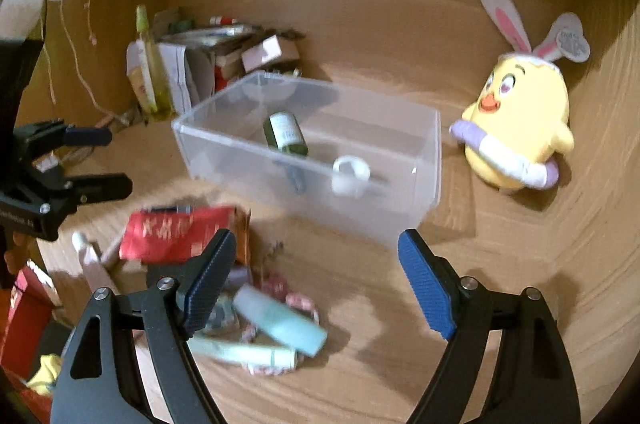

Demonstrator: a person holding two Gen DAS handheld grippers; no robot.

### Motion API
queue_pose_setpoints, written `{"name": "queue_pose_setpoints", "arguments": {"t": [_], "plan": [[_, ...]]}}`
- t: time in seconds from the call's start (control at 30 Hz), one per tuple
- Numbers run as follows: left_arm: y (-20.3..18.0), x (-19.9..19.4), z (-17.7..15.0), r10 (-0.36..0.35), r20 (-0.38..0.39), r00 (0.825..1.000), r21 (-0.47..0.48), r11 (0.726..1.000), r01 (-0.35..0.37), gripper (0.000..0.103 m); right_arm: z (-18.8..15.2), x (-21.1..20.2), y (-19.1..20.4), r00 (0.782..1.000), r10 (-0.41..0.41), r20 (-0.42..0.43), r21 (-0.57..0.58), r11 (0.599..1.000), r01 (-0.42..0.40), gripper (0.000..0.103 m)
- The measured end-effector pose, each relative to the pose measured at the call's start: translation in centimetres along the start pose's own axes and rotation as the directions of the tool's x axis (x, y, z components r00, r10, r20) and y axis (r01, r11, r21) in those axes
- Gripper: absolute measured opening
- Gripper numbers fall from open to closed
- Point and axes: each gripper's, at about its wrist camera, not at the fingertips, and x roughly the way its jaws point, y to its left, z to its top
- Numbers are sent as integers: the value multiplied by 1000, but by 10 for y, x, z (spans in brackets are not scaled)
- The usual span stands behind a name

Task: Organize objects
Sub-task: 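Grasp the red pouch with the left tool while the right tool grasps the mint-green tube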

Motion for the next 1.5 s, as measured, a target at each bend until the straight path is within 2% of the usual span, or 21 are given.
{"name": "queue_pose_setpoints", "arguments": {"t": [0.2, 0.4, 0.57, 0.7, 0.9, 1.17, 1.5], "plan": [[-13, 20, -8, -25, -64, 998, 29, 999, 27, 99, -25, 12, 4, 997, 10, -81, -29, 1000, -12, 80], [-23, 42, -6, -55, -124, 991, 39, 997, 60, 99, -35, 21, 6, 990, 53, -132, -31, 998, -58, 77], [-29, 58, -4, -68, -166, 984, 48, 996, 77, 99, -37, 27, 10, 986, 51, -160, -69, 996, -63, 56], [-35, 66, -1, -92, -182, 979, 70, 992, 106, 99, -38, 30, 11, 983, 63, -173, -79, 994, -78, 51], [-39, 77, 4, -106, -198, 974, 86, 989, 125, 99, -36, 37, 10, 978, 63, -197, -97, 992, -83, 36], [-30, 88, 11, -108, -206, 973, 48, 992, 120, 99, -36, 39, -5, 977, 52, -207, -65, 996, -66, 30], [-41, 96, 13, -69, -204, 977, 114, 989, 94, 97, -36, 41, -15, 978, 49, -203, -36, 998, -58, 29]]}}
